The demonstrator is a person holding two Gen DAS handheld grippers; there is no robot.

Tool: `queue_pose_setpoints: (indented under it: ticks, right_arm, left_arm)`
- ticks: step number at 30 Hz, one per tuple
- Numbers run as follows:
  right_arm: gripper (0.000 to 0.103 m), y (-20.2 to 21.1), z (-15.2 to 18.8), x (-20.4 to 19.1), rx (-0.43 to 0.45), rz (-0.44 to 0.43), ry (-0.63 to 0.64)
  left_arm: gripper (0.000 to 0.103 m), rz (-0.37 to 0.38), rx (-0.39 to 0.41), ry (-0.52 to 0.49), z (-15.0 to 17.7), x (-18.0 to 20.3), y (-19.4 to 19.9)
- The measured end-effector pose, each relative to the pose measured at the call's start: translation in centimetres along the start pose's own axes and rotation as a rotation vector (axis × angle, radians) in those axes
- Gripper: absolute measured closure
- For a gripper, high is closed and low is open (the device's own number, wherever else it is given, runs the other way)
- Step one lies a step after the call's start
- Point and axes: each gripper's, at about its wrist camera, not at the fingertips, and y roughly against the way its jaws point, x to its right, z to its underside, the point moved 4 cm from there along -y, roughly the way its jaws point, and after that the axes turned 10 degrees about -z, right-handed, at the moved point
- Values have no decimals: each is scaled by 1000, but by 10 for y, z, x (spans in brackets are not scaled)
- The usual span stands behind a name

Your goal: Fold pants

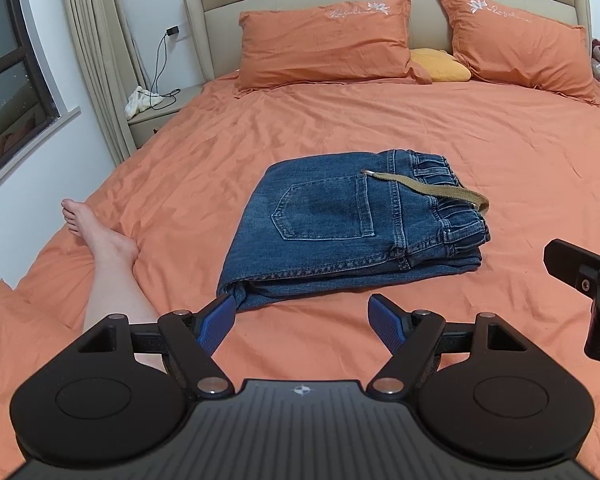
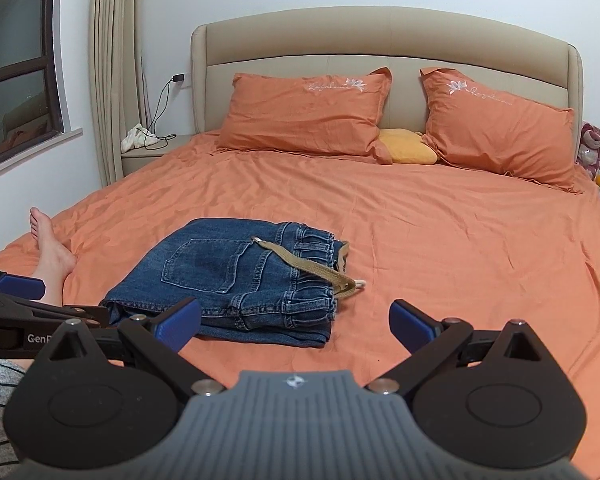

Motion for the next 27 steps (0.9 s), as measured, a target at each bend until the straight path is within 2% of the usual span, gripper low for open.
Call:
queue_pose_setpoints:
  ticks: [27]
  right_arm:
    - [7,4,-2,-2,8,-2,7]
  left_arm:
    - [15,-4,2,8,1,-2,5]
